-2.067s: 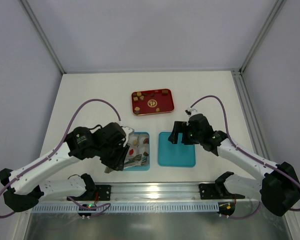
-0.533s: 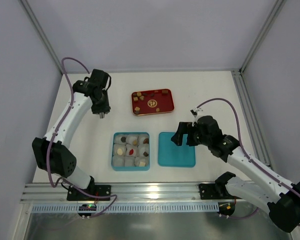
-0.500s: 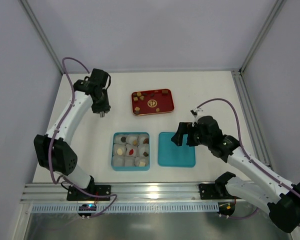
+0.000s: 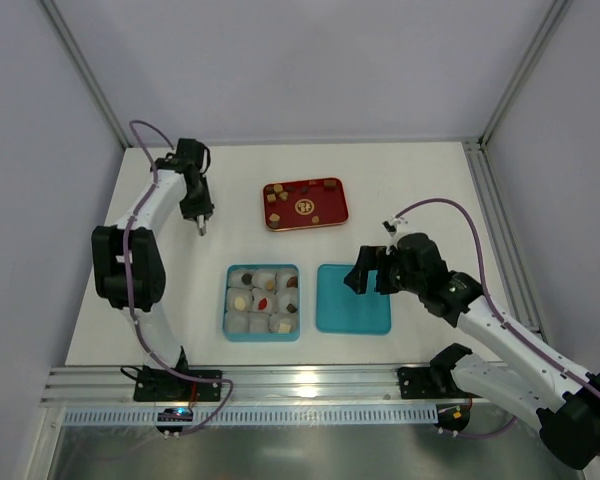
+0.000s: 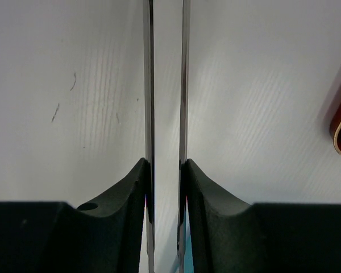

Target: Pack the chocolate

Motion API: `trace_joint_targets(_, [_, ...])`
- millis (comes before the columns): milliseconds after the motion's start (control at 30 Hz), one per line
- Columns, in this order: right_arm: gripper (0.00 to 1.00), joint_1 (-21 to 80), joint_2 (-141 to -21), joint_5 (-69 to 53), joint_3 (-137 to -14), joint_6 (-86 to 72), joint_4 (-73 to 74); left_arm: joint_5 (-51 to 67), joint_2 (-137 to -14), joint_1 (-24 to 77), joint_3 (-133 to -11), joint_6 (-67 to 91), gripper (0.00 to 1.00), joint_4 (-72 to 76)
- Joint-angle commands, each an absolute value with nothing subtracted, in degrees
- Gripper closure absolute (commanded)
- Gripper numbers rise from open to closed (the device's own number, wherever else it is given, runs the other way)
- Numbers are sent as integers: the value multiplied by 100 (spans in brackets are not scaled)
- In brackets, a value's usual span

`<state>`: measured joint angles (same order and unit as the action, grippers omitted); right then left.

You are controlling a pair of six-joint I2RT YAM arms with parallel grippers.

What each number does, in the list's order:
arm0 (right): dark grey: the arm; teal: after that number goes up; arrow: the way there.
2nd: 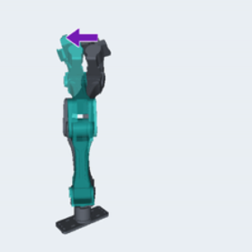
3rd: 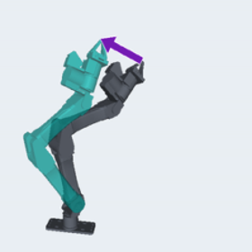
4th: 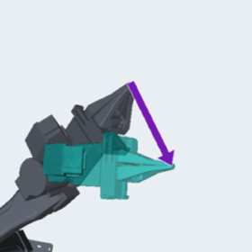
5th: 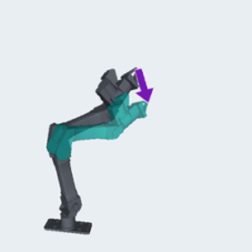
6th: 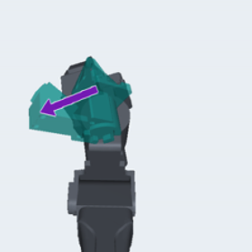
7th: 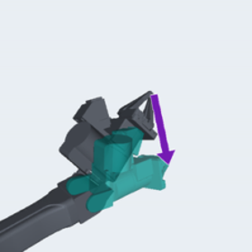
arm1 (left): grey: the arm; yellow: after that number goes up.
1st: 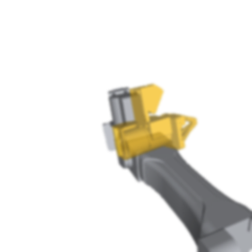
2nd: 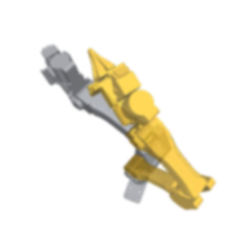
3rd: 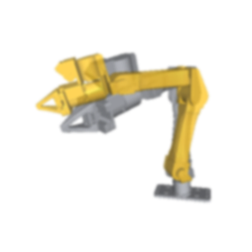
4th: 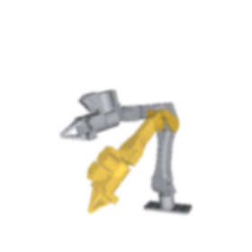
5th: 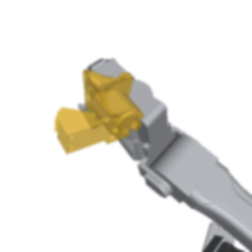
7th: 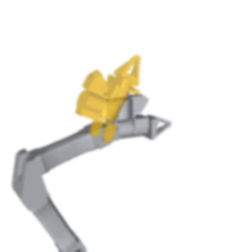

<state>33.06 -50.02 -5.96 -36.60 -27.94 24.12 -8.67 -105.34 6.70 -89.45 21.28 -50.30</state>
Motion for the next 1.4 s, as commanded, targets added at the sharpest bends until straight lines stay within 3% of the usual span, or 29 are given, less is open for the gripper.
trace_joint_targets(0, [0, 3340, -5010, -589, -3770, -2725, 2338, -774, -10827, 571, -8903, 1863, 69, -4676])
trace_joint_targets(567, [0, 3340, -5010, -396, -3604, -2777, 2391, -844, -11716, 501, -9088, 1740, 59, -4614])
trace_joint_targets(1033, [0, 3331, -4931, -316, -3604, -2786, 2487, -932, -11523, 501, -9044, 1714, 27, -4693])
trace_joint_targets(1367, [0, 3331, -4808, -115, -3665, -2786, 2716, -941, -10961, 501, -9650, 1687, 23, -5027])
